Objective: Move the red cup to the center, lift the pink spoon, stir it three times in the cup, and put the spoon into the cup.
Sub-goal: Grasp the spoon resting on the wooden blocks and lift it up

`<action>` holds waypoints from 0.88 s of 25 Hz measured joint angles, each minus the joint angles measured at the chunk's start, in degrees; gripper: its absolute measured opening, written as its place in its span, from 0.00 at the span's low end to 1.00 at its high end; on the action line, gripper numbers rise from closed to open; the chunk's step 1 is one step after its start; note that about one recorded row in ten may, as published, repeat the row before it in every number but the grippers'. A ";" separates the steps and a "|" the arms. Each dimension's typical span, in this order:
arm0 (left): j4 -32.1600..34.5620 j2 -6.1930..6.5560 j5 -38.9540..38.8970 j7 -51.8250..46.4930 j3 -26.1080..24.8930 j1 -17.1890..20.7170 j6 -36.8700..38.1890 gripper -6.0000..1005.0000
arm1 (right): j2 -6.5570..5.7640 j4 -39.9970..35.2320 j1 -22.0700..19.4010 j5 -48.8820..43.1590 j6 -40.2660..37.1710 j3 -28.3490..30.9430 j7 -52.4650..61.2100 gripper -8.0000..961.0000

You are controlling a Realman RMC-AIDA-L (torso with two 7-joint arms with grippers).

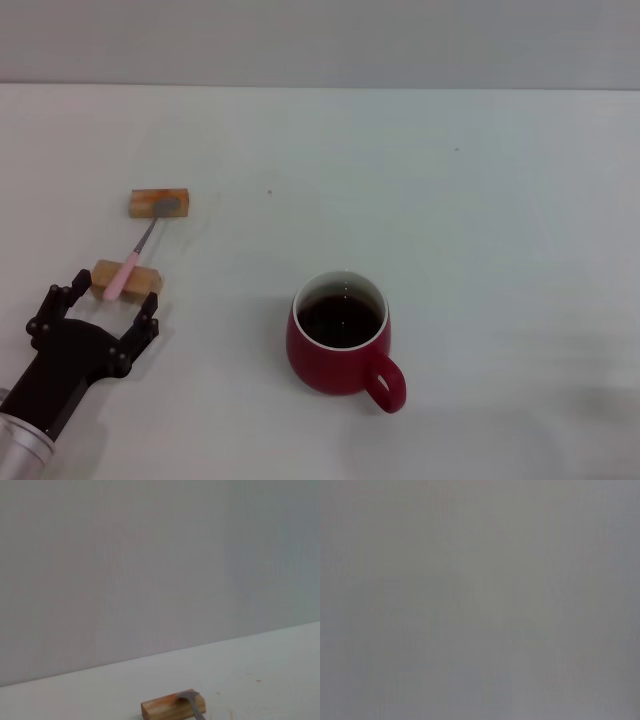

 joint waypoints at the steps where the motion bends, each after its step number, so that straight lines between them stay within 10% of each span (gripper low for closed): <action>1: 0.00 -0.02 0.00 0.00 0.00 -0.02 -0.02 0.83 | 0.00 0.02 0.00 0.00 0.00 0.00 0.00 0.44; 22: 0.00 -0.07 -0.25 0.00 -0.01 -0.42 -0.72 0.83 | -0.09 0.45 -0.08 0.00 -0.70 -0.67 -0.39 0.44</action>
